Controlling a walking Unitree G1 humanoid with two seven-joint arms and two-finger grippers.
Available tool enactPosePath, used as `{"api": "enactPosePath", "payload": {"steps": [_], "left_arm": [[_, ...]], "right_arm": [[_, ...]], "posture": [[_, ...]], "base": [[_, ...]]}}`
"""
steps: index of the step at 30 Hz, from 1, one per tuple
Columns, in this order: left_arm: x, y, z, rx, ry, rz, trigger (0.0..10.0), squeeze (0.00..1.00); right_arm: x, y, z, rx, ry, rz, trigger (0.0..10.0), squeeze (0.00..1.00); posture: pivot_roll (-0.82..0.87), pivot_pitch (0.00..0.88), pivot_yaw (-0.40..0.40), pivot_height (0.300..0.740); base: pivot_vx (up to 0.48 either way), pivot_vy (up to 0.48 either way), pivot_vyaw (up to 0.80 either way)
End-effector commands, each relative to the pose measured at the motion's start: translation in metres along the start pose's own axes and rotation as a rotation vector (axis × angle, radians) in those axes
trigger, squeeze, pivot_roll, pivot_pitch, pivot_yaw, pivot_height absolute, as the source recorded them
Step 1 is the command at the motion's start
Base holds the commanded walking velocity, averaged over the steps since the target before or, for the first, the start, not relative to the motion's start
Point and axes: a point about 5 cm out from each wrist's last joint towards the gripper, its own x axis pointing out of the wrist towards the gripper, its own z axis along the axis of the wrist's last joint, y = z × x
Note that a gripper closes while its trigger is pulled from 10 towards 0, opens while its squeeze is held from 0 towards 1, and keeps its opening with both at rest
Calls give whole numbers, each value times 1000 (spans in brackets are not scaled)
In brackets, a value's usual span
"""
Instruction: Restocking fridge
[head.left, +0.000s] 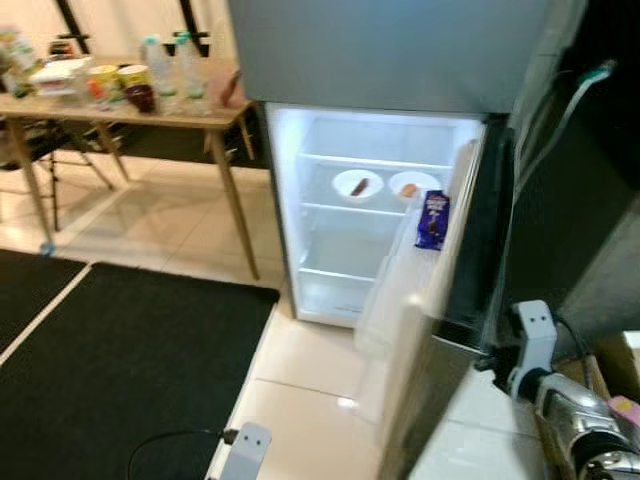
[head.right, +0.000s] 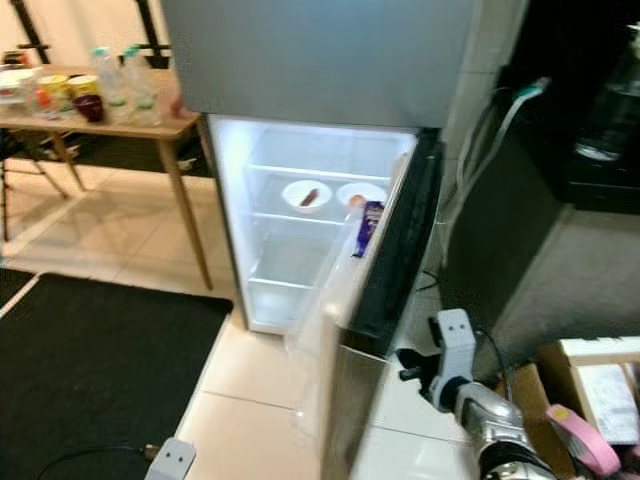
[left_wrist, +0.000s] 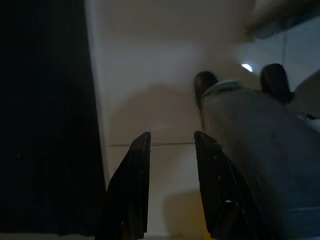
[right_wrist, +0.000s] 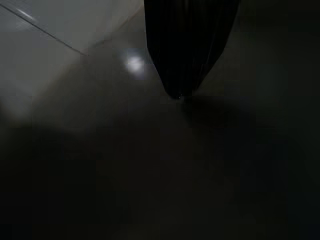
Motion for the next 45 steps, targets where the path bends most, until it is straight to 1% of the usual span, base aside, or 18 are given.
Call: {"api": "enactPosePath", "payload": {"steps": [1,4,5,8,10,12,13,14,15,19,21,23,26,30,33,36,41,45], "left_arm": [[0,4,2,6,-8,10,10000,0],[0,4,1,6,-7,11,10000,0],[-1,4,1,6,-6,11,10000,0],[-1,4,0,6,-4,10,10000,0],[-1,4,0,6,-4,10,10000,0],[-1,3,0,8,-3,7,10000,0],[-1,3,0,8,-3,7,10000,0],[0,2,0,11,-4,6,10000,0],[0,2,0,11,-4,6,10000,0],[0,2,1,13,-7,7,10000,0],[0,2,2,13,-8,8,10000,0],[0,3,1,18,-7,10,10000,0],[0,3,1,21,-7,10,10000,0],[0,2,0,22,-6,10,10000,0],[0,1,-2,29,-4,4,10000,0],[-1,0,-3,30,-3,3,10000,0],[-3,2,-17,7,7,13,10000,0],[-4,3,-23,-15,9,20,10000,0]], "right_arm": [[3,4,3,-34,11,49,10000,0],[4,7,3,-43,17,78,10000,0],[7,14,3,-59,16,139,10000,0],[13,24,7,-81,-2,200,10000,0],[13,24,7,-81,-2,200,10000,0],[23,37,18,-96,-69,243,10000,0],[23,37,18,-96,-69,243,10000,0],[35,44,34,-103,-147,179,10000,0],[35,44,34,-103,-147,179,10000,0],[43,38,53,-95,-219,-3,10000,0],[43,36,57,-96,-231,-43,10000,0],[45,32,70,-138,-261,-142,10000,0],[46,31,74,-155,-267,-159,10000,0],[50,35,90,-229,-291,-181,10000,0],[62,47,116,-345,-283,-169,10000,0],[67,52,129,-384,-276,-170,10000,0],[76,66,164,-469,-267,-163,10000,0],[78,71,173,-499,-268,-159,10000,0]], "posture": [[-100,0,8,740],[-101,0,8,740],[-101,0,9,740],[-102,0,8,740],[-102,0,8,740],[-104,0,9,740],[-104,0,9,740],[-103,0,3,740],[-103,0,3,740],[-98,0,1,740],[-98,0,1,740],[-95,0,1,740],[-94,0,0,740],[-87,0,-6,740],[-61,17,-14,740],[-54,24,-19,740],[41,120,-69,740],[73,157,-80,740]], "base": [[0,0,763],[0,0,763],[0,0,763],[0,0,763],[0,0,763],[0,0,700],[0,0,644],[0,0,0],[0,0,0],[0,0,0],[0,0,0],[0,0,0],[0,0,0],[0,0,0],[0,0,0],[0,0,0],[0,0,0],[0,0,0]]}}
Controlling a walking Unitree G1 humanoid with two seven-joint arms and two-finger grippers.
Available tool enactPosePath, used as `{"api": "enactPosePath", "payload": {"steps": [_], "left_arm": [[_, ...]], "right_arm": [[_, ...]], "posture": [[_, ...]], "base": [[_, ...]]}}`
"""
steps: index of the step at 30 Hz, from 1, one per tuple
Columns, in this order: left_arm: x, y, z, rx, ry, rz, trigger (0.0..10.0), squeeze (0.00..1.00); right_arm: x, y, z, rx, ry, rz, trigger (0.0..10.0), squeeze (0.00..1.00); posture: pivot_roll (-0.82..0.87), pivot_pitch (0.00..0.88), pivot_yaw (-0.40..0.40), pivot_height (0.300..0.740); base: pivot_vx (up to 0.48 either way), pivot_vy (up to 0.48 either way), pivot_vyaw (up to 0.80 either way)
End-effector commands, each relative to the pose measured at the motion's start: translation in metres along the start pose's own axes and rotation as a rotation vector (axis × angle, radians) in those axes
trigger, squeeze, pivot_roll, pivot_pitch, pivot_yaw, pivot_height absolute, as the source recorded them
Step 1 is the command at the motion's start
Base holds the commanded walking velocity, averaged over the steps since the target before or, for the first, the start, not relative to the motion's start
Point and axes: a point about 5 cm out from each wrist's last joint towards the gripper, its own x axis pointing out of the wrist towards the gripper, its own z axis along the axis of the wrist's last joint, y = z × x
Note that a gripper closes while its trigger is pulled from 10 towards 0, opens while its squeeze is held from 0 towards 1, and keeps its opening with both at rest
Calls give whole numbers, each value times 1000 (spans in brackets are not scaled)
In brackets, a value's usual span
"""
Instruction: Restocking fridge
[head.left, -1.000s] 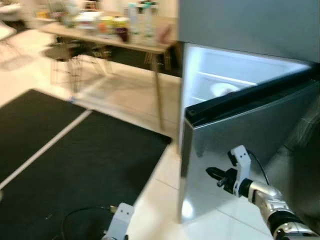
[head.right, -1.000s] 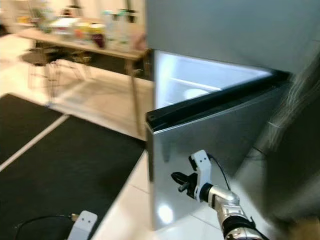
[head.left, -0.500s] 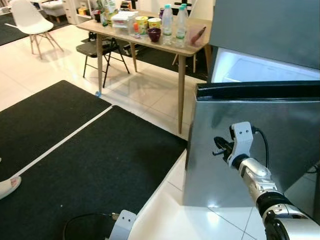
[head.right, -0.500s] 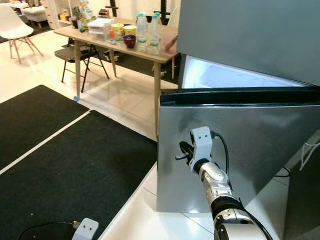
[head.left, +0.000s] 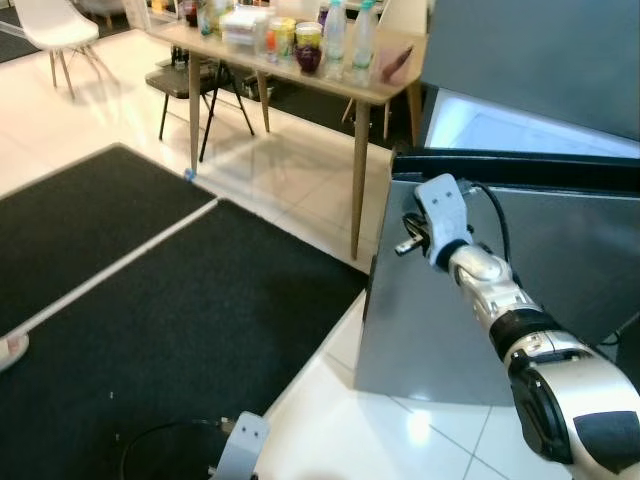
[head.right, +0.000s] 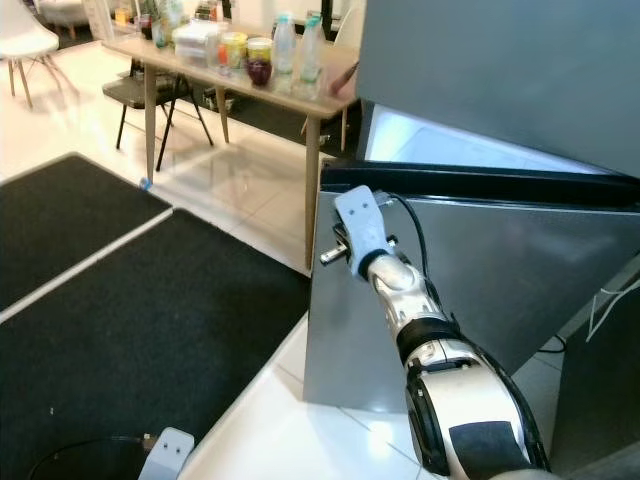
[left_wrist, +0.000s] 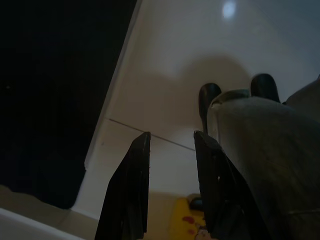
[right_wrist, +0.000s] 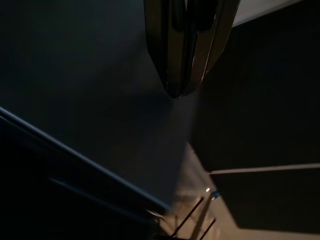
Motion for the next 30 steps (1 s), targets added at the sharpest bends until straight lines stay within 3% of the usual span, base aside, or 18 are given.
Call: {"api": "enactPosePath", "payload": {"steps": [1,4,6,11,16,19,20,22,24,25,26,30], "left_arm": [[-5,-2,-29,-29,84,-3,10000,0],[-10,-2,-43,-53,102,6,10000,0],[-12,-2,-51,-58,115,7,10000,0],[-13,-1,-53,-54,119,7,10000,0],[-10,2,-42,-46,92,10,10000,0],[-6,3,-27,-38,57,8,10000,0],[-6,3,-27,-38,57,8,10000,0],[-4,3,-19,-31,40,0,10000,0],[-4,3,-19,-31,40,0,10000,0],[-3,1,-14,-20,27,-11,10000,0],[-3,1,-14,-20,27,-11,10000,0],[-1,1,-5,-21,9,-8,10000,0]], "right_arm": [[2,1,2,-30,30,3,10000,0],[10,-4,23,-125,5,-108,10000,0],[12,-14,39,-186,-26,-255,10000,0],[9,-35,60,-171,-85,-428,10000,0],[2,-49,54,-162,-79,-504,10000,0],[-7,-44,13,-140,12,-400,10000,0],[-7,-44,13,-140,12,-400,10000,0],[-17,-31,-26,-100,96,-267,10000,0],[-17,-31,-26,-100,96,-267,10000,0],[-35,-18,-68,-61,201,-176,10000,0],[-35,-18,-68,-61,201,-176,10000,0],[-69,1,-129,15,401,-137,10000,0]], "posture": [[82,167,-86,740],[106,188,-89,740],[115,197,-82,740],[103,191,-73,740],[84,178,-65,740],[59,161,-54,740],[59,161,-54,740],[38,145,-43,740],[38,145,-43,740],[20,127,-37,740],[20,127,-37,740],[-4,91,-30,740]], "base": [[0,0,0],[0,0,0],[0,0,0],[0,0,0],[0,0,0],[0,0,0],[0,0,0],[0,0,0],[0,0,0],[0,0,0],[0,0,0],[0,0,0]]}}
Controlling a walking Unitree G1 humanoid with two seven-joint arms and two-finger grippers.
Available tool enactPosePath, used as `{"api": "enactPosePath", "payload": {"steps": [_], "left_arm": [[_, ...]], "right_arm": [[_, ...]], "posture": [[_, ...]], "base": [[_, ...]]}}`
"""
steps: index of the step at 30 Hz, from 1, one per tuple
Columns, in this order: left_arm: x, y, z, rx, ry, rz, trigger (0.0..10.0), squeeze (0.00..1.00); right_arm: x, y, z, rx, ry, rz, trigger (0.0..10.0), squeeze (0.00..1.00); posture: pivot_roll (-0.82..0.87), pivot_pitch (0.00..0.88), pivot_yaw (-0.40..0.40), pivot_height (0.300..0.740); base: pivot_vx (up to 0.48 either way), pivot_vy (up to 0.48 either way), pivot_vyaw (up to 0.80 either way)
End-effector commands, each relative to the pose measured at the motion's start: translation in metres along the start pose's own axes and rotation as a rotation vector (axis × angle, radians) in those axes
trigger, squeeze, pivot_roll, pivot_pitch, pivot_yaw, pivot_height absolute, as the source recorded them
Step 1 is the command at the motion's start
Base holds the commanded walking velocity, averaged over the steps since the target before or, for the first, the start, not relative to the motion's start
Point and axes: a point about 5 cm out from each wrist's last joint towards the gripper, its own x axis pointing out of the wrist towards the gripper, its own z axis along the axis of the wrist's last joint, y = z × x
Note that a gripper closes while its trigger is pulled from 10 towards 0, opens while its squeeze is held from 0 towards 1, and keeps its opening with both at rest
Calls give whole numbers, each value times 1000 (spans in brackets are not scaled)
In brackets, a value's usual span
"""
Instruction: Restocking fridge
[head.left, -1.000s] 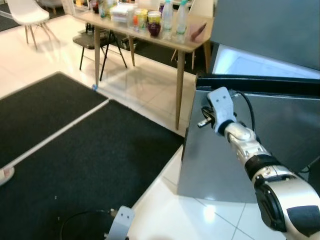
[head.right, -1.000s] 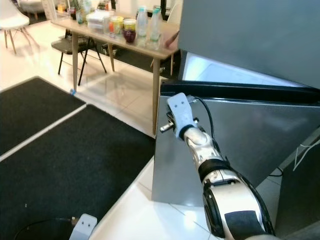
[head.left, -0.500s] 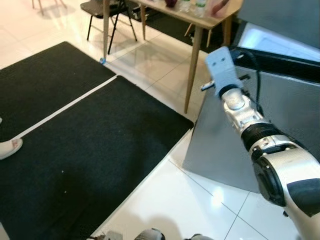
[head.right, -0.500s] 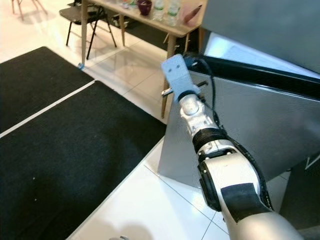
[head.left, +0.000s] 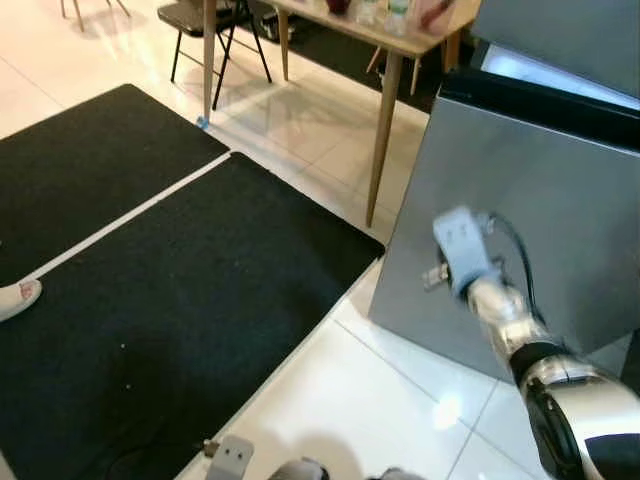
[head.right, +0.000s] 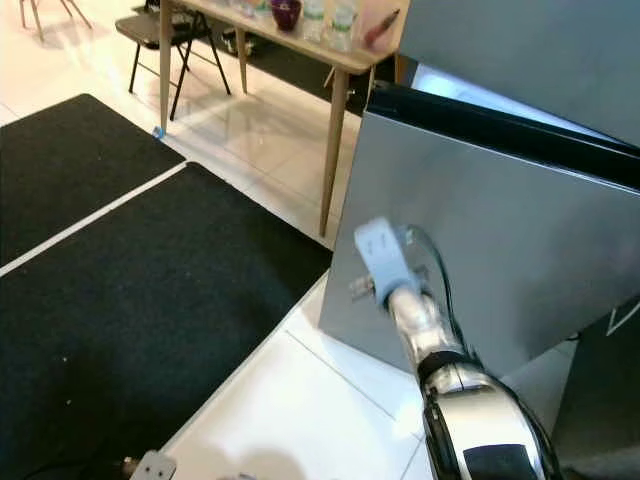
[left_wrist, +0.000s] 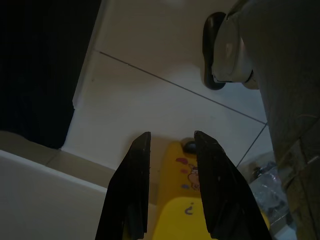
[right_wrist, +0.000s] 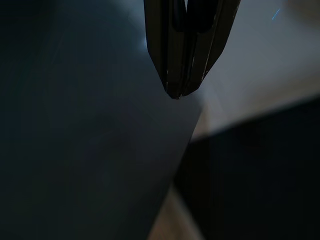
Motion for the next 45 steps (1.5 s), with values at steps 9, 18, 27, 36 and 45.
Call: {"api": "enactPosePath", "payload": {"steps": [9,18,27,36,45], "left_arm": [[3,2,40,-31,-124,7,10000,0],[3,7,44,-38,-121,23,10000,0],[4,5,44,-13,-107,16,10000,0],[5,-5,43,2,-97,-22,10000,0],[5,-6,41,12,-94,-30,10000,0]], "right_arm": [[-60,31,-132,221,468,-31,10000,0],[-105,51,-186,419,678,-87,10000,0],[-119,58,-199,393,748,-81,10000,0],[-119,60,-199,375,750,-62,10000,0],[-120,63,-200,368,756,-51,10000,0]], "posture": [[-16,38,-37,740],[-19,0,-30,740],[-34,0,-29,740],[-41,0,-24,740],[-39,0,-21,740]], "base": [[0,0,0],[0,0,0],[0,0,0],[0,0,0],[395,0,0]]}}
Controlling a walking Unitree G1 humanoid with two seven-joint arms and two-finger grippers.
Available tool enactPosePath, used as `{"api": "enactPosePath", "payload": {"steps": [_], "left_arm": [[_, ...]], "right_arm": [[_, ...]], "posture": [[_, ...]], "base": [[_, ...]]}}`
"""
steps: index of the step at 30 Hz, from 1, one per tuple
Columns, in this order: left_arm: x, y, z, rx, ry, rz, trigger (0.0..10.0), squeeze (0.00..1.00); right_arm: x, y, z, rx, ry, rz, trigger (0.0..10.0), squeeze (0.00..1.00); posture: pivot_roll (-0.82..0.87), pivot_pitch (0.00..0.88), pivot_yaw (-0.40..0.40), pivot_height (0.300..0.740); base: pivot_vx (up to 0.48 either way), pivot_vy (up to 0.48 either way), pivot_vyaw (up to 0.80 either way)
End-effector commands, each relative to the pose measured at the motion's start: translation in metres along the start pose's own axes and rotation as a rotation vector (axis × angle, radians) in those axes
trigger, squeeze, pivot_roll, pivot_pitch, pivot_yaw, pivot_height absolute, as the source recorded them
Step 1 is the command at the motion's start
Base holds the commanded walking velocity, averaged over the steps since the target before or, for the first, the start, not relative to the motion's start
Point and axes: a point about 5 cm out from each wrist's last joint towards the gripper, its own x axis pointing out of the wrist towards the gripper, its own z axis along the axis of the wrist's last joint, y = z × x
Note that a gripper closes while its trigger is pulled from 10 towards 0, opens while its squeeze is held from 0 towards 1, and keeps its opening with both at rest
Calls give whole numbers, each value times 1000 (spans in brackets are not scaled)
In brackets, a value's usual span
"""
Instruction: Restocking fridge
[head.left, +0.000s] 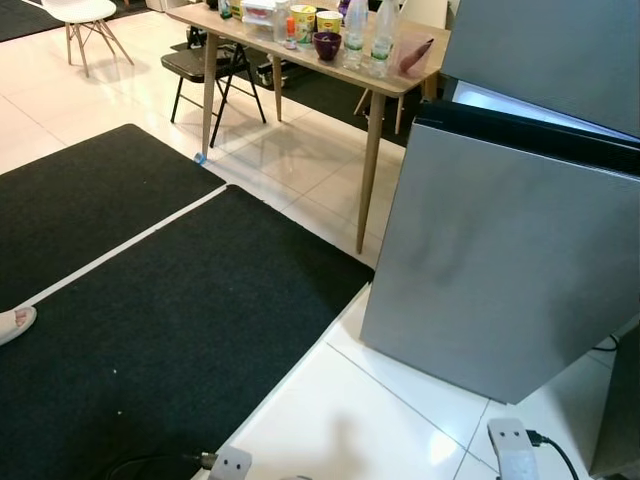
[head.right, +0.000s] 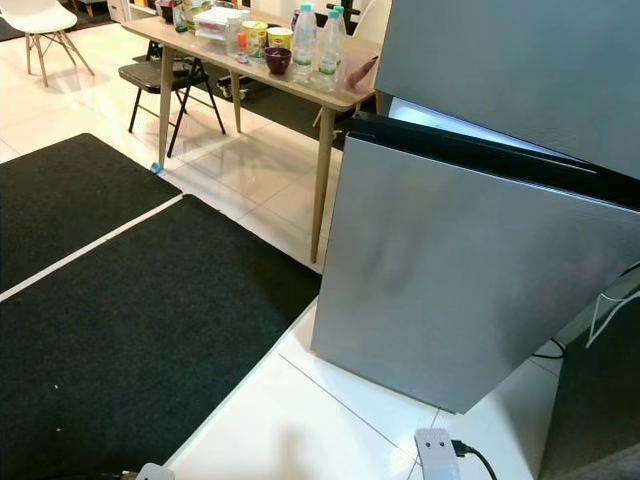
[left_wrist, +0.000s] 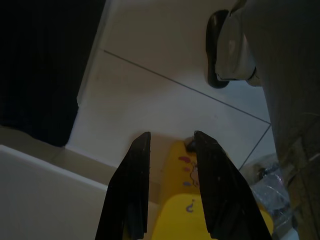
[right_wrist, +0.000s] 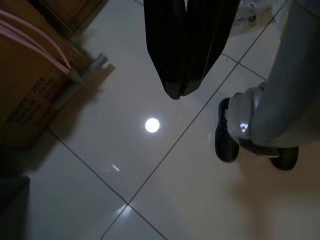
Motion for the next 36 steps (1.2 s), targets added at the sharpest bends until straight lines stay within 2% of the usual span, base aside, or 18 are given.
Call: {"api": "enactPosePath", "payload": {"steps": [1,23,25,28,29,30,32,36], "left_arm": [[0,-4,53,20,-188,-40,10000,0],[1,-6,51,39,-180,-49,10000,0],[1,-6,50,39,-178,-50,10000,0],[1,-6,49,38,-175,-46,10000,0],[1,-6,49,38,-175,-46,10000,0],[1,-5,47,13,-174,-37,10000,0],[1,-5,46,10,-168,-37,10000,0],[1,-5,44,11,-164,-39,10000,0]], "right_arm": [[0,0,-1,-10,5,-1,10000,0],[0,3,-4,4,7,8,10000,0],[0,3,-3,24,-2,10,10000,0],[0,1,7,129,-53,6,10000,0],[0,1,7,129,-53,6,10000,0],[0,-7,20,212,-111,-27,10000,0],[-2,-16,29,259,-141,-62,10000,0],[-3,-23,32,279,-151,-88,10000,0]], "posture": [[-42,0,-17,740],[-48,0,-12,740],[-46,0,-12,740],[-41,0,-16,740],[-41,0,-16,740],[-40,0,-16,740],[-42,0,-19,740],[-43,0,-21,740]], "base": [[480,0,0],[480,0,0],[480,0,0],[439,0,0],[409,0,0],[0,0,0],[0,0,0],[0,0,0]]}}
